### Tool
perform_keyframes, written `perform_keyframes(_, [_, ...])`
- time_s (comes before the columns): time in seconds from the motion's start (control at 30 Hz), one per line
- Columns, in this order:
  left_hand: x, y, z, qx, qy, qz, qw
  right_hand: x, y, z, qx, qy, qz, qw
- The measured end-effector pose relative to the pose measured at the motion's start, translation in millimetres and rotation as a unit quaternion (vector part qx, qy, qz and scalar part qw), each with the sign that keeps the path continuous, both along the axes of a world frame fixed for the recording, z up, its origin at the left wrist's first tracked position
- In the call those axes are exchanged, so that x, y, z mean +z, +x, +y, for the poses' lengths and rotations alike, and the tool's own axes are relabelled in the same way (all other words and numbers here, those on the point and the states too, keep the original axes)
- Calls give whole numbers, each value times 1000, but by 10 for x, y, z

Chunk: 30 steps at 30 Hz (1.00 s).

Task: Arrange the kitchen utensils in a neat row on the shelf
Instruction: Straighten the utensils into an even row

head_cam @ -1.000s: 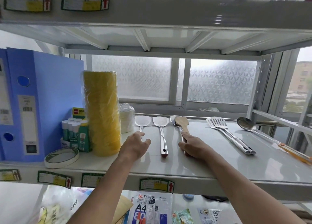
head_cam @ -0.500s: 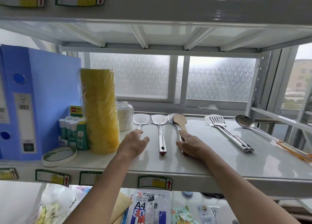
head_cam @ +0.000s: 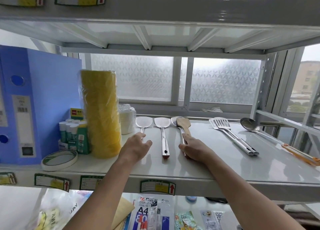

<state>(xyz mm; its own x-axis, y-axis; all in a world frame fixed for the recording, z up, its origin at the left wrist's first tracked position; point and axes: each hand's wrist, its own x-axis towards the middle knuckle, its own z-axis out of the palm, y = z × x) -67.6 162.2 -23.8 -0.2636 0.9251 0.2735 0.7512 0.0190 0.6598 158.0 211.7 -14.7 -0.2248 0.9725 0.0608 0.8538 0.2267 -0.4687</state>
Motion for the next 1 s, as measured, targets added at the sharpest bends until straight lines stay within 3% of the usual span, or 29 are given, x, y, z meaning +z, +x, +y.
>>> perform_keyframes(0.3, [-41,-34,28,-9,-2,-4,1000,-19,37,48,-2,-3,53,999])
perform_keyframes(0.37, [-26,-12,-3,-3,38,20,999,-37,59,87,-13,4,112,994])
perform_keyframes(0.4, [-12,16,-22,5,102,70,992,-54,79,106,-23,12,136,990])
perform_keyframes(0.47, [31,146,-82,-24,260,214,941,-102,112,149,-42,36,153,987])
perform_keyframes(0.53, [70,395,-161,-150,335,303,880,-131,134,159,-35,57,123,990])
perform_keyframes(0.6, [25,699,-167,-231,311,356,850,-130,150,129,-7,81,82,993])
perform_keyframes(0.8, [161,1131,-130,-203,152,416,874,-134,212,148,1,82,64,995])
perform_keyframes(1.0, [84,981,-64,-255,82,324,907,-146,196,149,6,87,53,995])
